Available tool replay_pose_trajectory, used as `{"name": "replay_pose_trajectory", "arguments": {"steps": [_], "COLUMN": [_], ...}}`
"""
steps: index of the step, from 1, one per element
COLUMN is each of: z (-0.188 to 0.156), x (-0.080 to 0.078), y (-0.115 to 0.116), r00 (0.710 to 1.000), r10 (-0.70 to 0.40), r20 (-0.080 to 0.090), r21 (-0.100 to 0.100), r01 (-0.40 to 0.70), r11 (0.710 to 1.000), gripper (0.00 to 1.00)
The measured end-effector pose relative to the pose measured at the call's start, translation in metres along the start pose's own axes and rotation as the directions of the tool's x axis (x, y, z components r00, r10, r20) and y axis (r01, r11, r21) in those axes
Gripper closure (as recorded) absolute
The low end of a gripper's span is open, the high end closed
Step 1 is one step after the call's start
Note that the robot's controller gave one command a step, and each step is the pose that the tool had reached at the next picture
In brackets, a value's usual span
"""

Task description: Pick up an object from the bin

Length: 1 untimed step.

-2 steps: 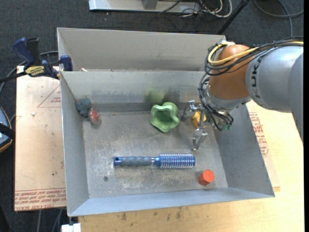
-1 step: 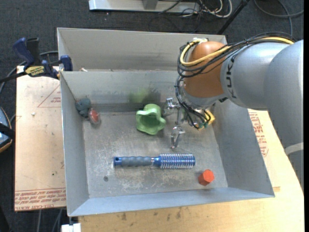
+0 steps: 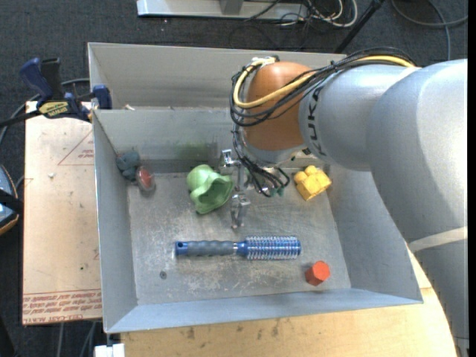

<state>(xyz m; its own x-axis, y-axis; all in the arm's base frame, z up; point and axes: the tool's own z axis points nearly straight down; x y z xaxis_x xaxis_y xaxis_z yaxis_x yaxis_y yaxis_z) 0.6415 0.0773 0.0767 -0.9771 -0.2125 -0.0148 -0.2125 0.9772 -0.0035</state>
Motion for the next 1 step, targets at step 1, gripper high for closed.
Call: {"name": "replay_pose_trajectory", "arguments": {"steps": [1], "z": [-0.0017], "x": [-0.0001], "y": [-0.0016], "r00": [1.000], "r10": [0.006], "r20": [0.000], "r21": [-0.003], "r01": [-0.006], "r11": [1.000], "gripper": [1.00]}}
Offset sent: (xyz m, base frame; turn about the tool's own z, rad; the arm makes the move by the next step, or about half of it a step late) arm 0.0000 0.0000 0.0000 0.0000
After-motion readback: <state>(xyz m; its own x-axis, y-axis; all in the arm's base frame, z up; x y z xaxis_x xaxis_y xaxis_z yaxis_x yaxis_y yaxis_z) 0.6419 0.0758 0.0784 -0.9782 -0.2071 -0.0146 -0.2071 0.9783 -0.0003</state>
